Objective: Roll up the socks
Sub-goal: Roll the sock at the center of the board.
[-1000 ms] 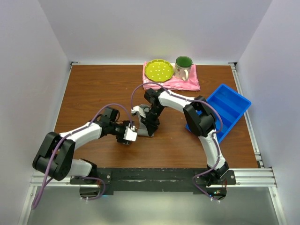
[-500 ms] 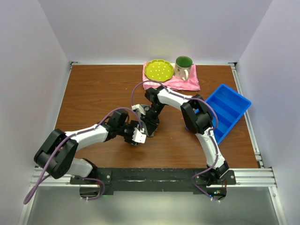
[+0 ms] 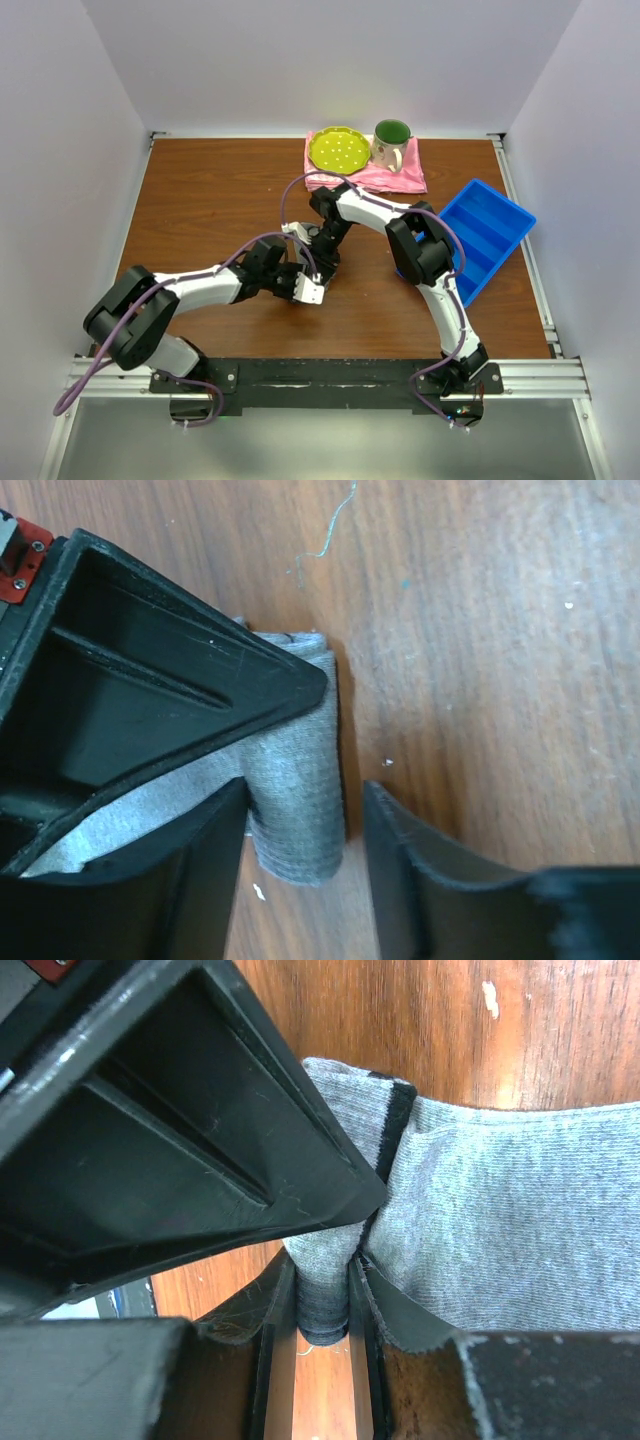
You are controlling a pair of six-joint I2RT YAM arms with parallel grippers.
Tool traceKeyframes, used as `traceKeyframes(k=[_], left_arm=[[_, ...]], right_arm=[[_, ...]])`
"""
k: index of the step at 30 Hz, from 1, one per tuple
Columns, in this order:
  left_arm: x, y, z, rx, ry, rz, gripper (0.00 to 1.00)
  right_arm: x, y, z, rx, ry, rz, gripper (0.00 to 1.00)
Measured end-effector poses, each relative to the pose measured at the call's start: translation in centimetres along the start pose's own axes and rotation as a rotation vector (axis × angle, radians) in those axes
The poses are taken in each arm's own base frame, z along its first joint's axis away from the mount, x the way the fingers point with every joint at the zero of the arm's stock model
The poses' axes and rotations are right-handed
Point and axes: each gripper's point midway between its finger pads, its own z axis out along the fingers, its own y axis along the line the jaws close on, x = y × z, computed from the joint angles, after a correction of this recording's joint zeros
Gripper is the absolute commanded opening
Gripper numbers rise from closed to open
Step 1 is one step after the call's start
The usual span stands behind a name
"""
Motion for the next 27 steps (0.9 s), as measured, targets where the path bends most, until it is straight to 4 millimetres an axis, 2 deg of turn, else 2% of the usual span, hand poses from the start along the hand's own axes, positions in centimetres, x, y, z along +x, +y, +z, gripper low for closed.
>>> traceKeyframes(k=[6, 8, 10, 12, 13, 14, 15, 17, 18, 22, 27], left_arm=[[0.0, 0.3, 0.2, -0.012, 0.025, 0.01, 0.19], [0.0, 0.5, 0.3, -0.013, 0.033, 0.011, 0.0], [0.0, 0.5, 0.3, -0.011, 0.04, 0.005, 0.0], [0.0, 0.5, 0.3, -0.004, 0.046, 0.002, 0.0], [0.0, 0.6, 0.3, 0.002, 0.05, -0.001, 0.0], [0.0, 0.6, 0.3, 0.007, 0.053, -0.003, 0.0], [0.0, 0.6, 0.4, 0.01, 0.053, -0.004, 0.0], [0.0, 0.6, 0.4, 0.018, 0.056, -0.005, 0.0], [0.0, 0.6, 0.4, 0.022, 0.057, -0.005, 0.0], [-0.2, 0.8, 0.7, 0.049, 0.061, 0.0, 0.0], [-0.4, 0.6, 0.7, 0.101, 0.06, 0.001, 0.0]], right_arm=[[0.0, 0.0, 0.0, -0.008, -0.013, 0.01, 0.01], [0.0, 0.0, 0.0, -0.011, -0.017, 0.014, 0.02], [0.0, -0.1, 0.0, -0.012, -0.02, 0.016, 0.05], [0.1, -0.1, 0.0, -0.012, -0.021, 0.021, 0.13], [0.1, -0.1, 0.0, -0.012, -0.022, 0.022, 0.18], [0.1, -0.1, -0.1, -0.011, -0.023, 0.023, 0.3], [0.1, -0.1, -0.1, -0.011, -0.023, 0.024, 0.36], [0.1, 0.0, -0.3, -0.008, -0.025, 0.024, 0.45], [0.1, 0.1, -0.5, -0.006, -0.025, 0.024, 0.52], [0.0, 0.3, -1.9, 0.051, -0.022, -0.018, 0.6], [-0.2, -0.3, -5.5, 0.186, -0.058, -0.084, 0.63]])
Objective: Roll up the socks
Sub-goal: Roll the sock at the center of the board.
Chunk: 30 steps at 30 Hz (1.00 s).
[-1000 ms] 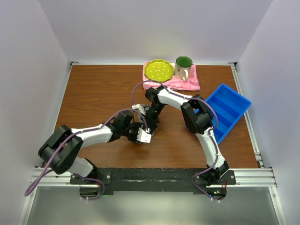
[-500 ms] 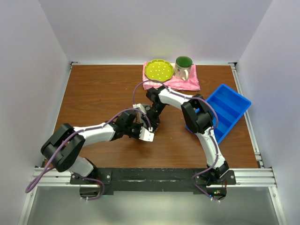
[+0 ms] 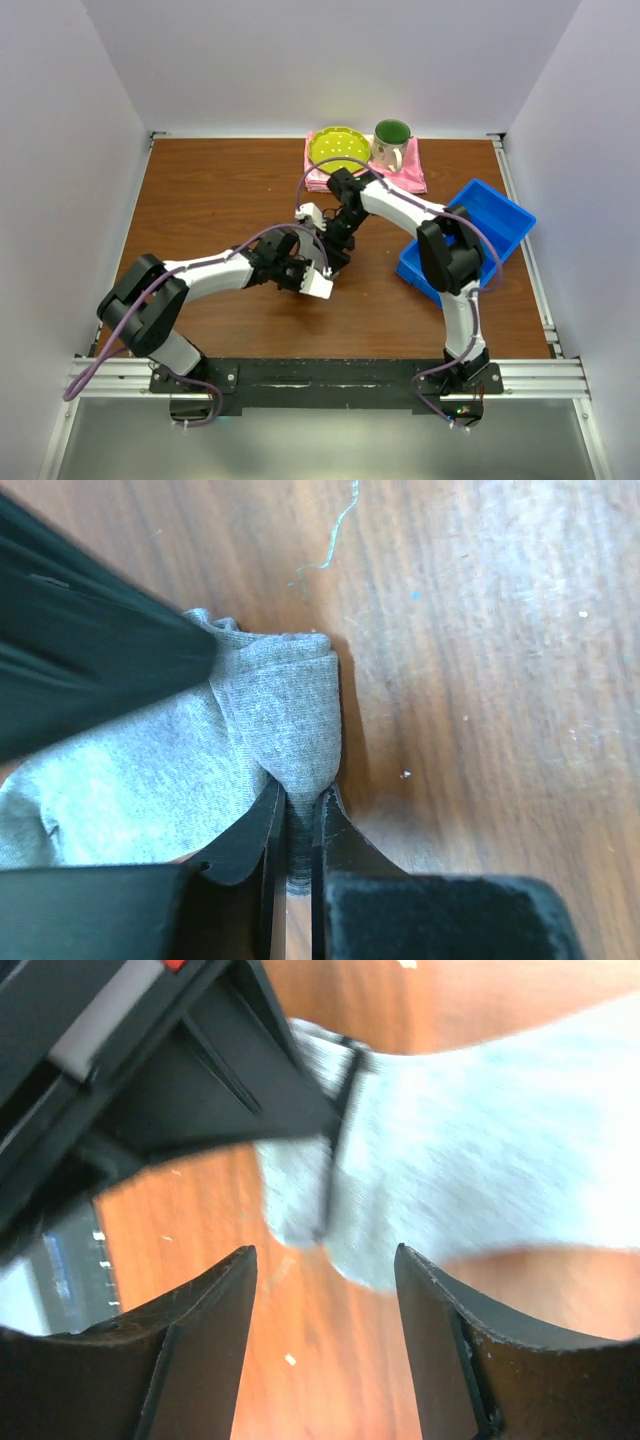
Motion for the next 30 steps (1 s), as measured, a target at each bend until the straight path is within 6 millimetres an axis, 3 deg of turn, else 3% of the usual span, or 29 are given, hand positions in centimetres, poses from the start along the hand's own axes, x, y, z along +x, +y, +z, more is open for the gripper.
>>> traceKeyframes(k=[7, 17, 25, 30], left_arm=[[0.3, 0.6, -0.2, 0.127, -0.054, -0.097, 0.0], [0.5, 1.0, -0.1, 0.327, -0.131, -0.266, 0.0], [0.1, 0.7, 0.1, 0.391, -0.162, -0.293, 0.0], [-0.1, 0.5, 0.1, 0.399, -0.173, -0.307, 0.0]], right_arm=[[0.9, -0.5, -3.6, 0.19, -0.039, -0.057, 0.63], [2.5, -1.5, -5.2, 0.429, -0.101, -0.091, 0.64], [3.0, -2.8, -6.3, 0.571, -0.141, -0.071, 0.73], [3.0, -4.3, -7.1, 0.652, -0.16, -0.009, 0.75]])
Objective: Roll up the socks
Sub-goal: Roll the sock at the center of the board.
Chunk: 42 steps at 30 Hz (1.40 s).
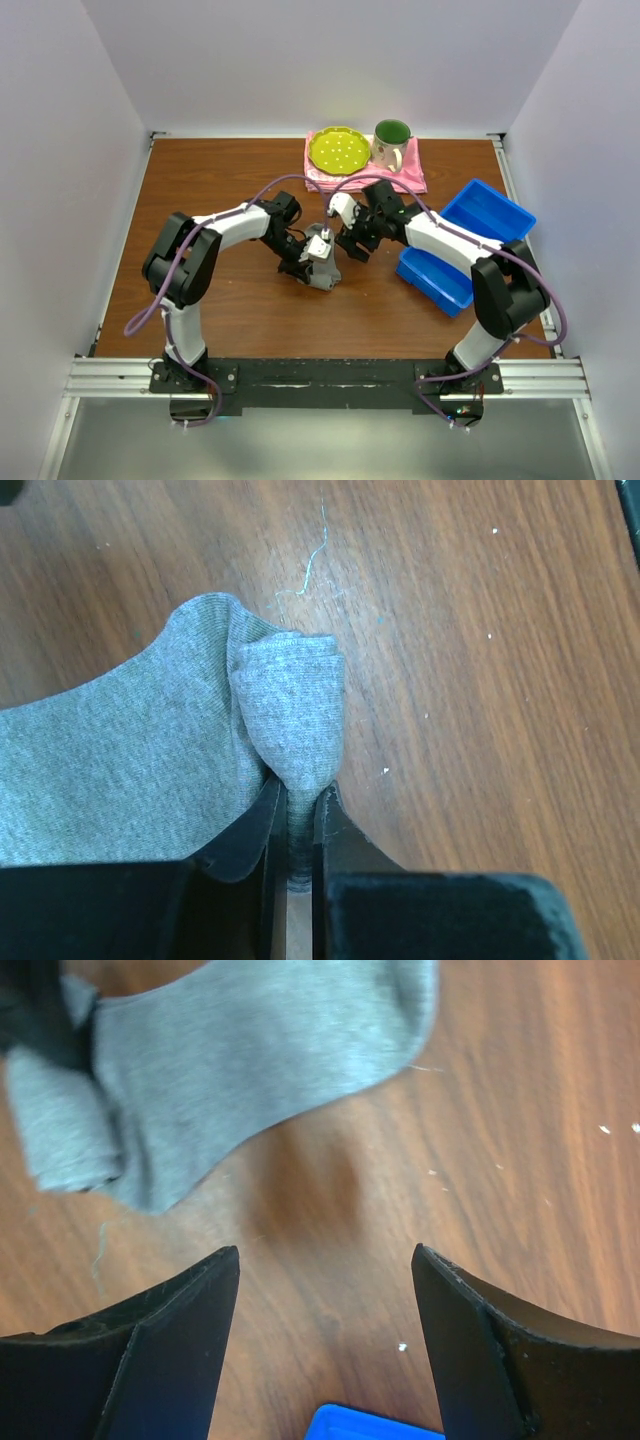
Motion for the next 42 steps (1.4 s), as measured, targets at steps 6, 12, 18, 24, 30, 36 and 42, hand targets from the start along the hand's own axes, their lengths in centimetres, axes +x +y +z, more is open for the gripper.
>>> traceKeyframes(k=[6, 12, 18, 24, 30, 36, 42], left_arm=[[0.0, -0.1, 0.1, 0.006, -0.014, -0.027, 0.0], [0.1, -0.1, 0.2, 0.013, -0.022, -0.055, 0.0], [0.1, 0.0, 0.3, 0.035, -0.025, -0.104, 0.0], [0.0, 0.0, 0.4, 0.048, -0.03, -0.135, 0.0], [-0.1, 0.1, 0.6, 0.079, -0.034, -0.186, 0.0], [-0.3, 0.0, 0.8, 0.112, -0.048, -0.235, 0.0], [-0.4, 0.0, 0.9, 0.126, -0.053, -0.267, 0.0]], right_arm=[[1.2, -3.9, 0.6, 0.104, 0.016, 0.148, 0.78], [1.5, -6.6, -0.8, 0.164, -0.028, 0.209, 0.91], [-1.0, -6.0, -4.0, 0.173, -0.134, 0.093, 0.98], [-1.2, -4.5, -5.9, 0.163, -0.176, -0.024, 0.98], [-0.2, -3.2, -6.6, 0.158, -0.177, -0.107, 0.95], [0.1, -1.4, -6.7, 0.142, -0.174, -0.201, 0.93], [1.1, 2.0, -4.8, 0.101, -0.109, -0.314, 0.93]])
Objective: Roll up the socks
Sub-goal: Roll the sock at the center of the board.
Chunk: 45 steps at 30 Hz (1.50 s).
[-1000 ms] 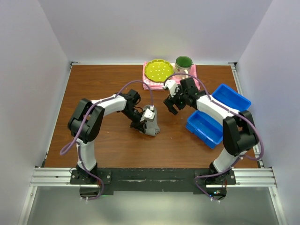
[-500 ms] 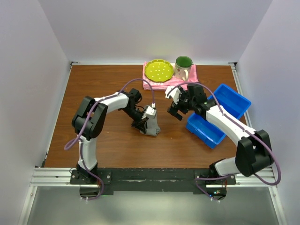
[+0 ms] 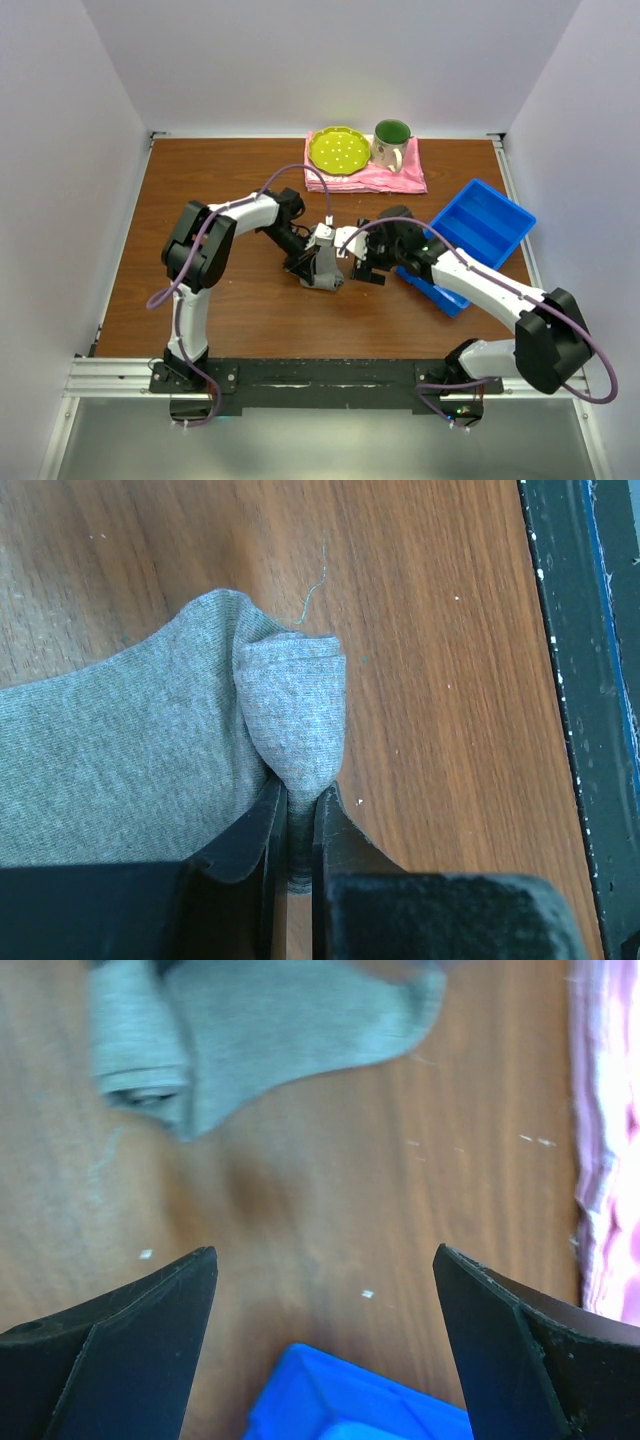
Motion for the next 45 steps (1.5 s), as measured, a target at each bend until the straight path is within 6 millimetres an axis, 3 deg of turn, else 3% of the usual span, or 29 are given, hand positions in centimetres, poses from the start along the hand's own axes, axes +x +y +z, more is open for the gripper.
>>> traceKeyframes(k=[3, 15, 26, 35, 45], left_arm=[[0.0, 0.0, 0.0, 0.002, -0.003, -0.008, 0.0], [-0.2, -0.2, 0.5, 0.041, -0.03, -0.082, 0.0], [-0.2, -0.3, 0.7, 0.055, -0.04, -0.121, 0.0], [-0.3, -0.3, 0.8, 0.064, -0.042, -0.157, 0.0], [-0.3, -0.3, 0.9, 0.065, -0.047, -0.2, 0.0]], right_arm=[[0.0, 1.4, 0.5, -0.026, 0.017, -0.036, 0.92], [-0.4, 2.4, 1.5, -0.032, 0.03, -0.09, 0.9], [1.1, 4.3, 2.0, -0.072, 0.056, -0.125, 0.89], [-0.5, 6.3, 2.8, -0.094, 0.045, -0.212, 0.88], [-0.4, 7.7, 4.8, -0.112, 0.086, -0.269, 0.86]])
